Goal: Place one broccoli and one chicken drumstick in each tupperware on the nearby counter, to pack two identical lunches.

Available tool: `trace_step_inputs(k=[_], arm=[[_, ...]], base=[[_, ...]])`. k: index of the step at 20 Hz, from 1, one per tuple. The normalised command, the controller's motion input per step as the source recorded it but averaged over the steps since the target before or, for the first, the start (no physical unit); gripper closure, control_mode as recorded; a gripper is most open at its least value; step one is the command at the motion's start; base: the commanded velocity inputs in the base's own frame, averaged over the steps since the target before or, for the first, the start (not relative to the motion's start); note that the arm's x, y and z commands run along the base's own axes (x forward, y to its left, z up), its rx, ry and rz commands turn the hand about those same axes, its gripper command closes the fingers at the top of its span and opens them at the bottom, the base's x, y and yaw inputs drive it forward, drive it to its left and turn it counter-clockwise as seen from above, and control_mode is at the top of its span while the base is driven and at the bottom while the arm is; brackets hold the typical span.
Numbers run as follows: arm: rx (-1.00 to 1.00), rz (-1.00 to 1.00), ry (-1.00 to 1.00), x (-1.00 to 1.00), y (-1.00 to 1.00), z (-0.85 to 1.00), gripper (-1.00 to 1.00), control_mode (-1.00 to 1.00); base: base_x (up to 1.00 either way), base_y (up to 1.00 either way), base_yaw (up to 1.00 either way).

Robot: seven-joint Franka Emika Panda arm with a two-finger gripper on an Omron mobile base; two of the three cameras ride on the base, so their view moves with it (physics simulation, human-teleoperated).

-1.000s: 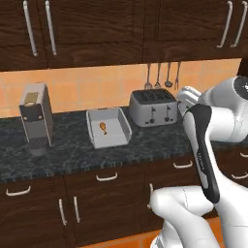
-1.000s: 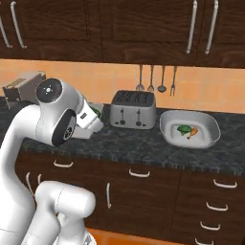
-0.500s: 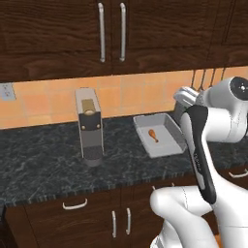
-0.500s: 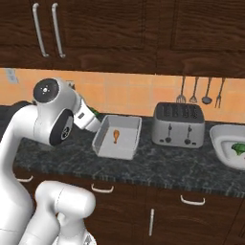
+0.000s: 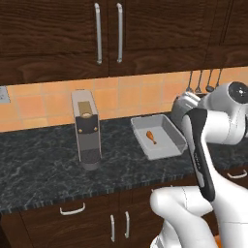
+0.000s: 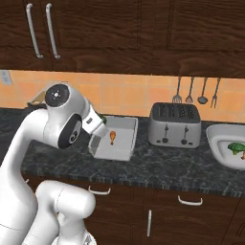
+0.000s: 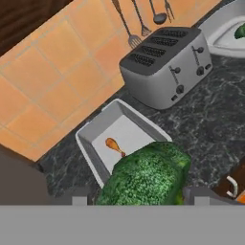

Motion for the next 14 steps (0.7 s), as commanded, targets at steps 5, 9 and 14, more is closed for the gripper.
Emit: trace_step_inputs(k=[5, 9, 14], arm=[[0.0, 0.05, 0.15, 0.85, -0.05, -0.92, 1.0, -1.0], [0.05, 0.02, 0.22, 1.0, 0.0, -0.42, 1.0, -1.0], [0.0, 0.01, 0.04, 0.83, 0.0, -0.34, 1.0, -1.0]], base=[[0.0, 0.0, 0.0], [0.0, 0.0, 0.0], [0.0, 0.0, 0.0]])
